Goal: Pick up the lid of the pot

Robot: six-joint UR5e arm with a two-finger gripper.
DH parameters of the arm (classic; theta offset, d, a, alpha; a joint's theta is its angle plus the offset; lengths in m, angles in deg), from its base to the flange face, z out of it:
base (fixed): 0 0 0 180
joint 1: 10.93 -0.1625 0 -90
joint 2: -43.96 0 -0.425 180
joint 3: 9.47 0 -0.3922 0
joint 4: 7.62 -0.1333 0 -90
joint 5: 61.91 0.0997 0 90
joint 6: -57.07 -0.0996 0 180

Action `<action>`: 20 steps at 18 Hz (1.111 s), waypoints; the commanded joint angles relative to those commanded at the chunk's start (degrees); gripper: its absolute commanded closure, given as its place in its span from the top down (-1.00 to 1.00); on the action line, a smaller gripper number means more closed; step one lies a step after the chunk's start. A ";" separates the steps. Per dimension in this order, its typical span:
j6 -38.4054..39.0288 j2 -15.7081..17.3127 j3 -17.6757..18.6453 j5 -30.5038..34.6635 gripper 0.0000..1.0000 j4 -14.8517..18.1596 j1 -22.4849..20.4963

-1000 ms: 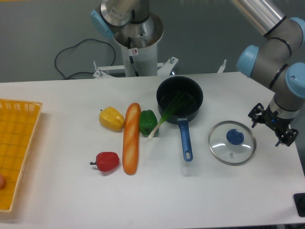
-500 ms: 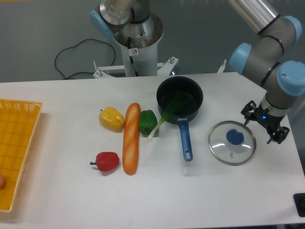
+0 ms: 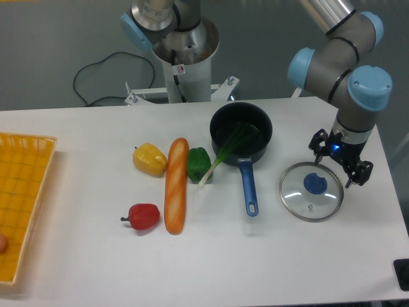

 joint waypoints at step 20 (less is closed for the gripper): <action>0.26 -5.18 0.70 3.70 1.00 -0.88 1.24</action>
